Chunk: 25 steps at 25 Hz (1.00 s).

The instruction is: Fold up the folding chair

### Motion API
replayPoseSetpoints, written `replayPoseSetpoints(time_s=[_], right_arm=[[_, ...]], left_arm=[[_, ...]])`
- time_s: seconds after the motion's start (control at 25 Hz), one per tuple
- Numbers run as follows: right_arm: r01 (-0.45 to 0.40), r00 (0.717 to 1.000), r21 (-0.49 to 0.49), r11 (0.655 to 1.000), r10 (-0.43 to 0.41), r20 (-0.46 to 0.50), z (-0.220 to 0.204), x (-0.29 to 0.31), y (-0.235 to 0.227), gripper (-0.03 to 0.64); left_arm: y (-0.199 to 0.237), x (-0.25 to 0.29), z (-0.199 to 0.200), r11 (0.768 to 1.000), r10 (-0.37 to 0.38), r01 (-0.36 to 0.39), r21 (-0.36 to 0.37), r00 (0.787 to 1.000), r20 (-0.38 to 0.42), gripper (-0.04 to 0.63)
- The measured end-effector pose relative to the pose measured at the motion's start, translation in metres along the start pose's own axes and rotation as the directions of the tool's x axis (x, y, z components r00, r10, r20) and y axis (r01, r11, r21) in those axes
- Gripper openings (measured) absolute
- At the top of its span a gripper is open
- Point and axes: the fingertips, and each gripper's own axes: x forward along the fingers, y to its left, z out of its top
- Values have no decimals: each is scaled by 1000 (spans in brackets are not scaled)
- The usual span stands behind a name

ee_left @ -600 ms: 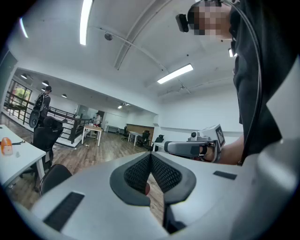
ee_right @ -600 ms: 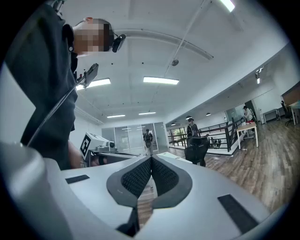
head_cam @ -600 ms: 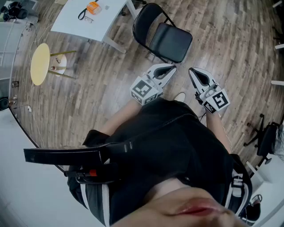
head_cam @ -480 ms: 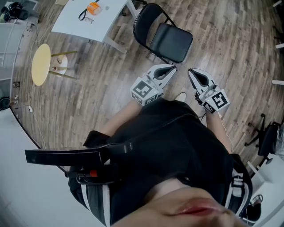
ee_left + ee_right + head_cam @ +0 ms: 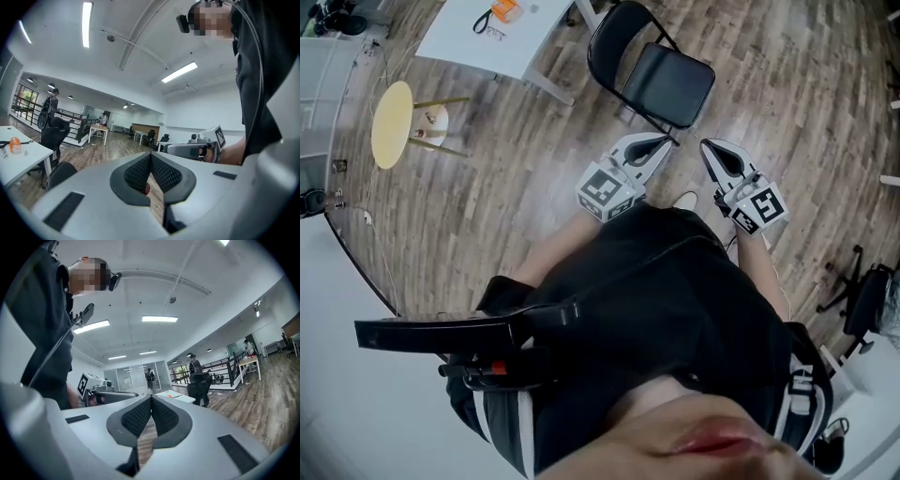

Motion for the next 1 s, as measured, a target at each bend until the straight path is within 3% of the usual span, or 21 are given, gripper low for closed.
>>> replayPoseSetpoints(time_s=[0.76, 1.0], right_arm=[[-53, 998, -42, 998, 54, 32, 6, -41, -24, 8], [-105, 991, -39, 994, 108, 76, 22, -57, -54, 8]], left_arm=[[-21, 36, -1, 998, 66, -66, 7, 998, 0, -5], [-24, 75, 11, 996, 69, -67, -51, 997, 26, -5]])
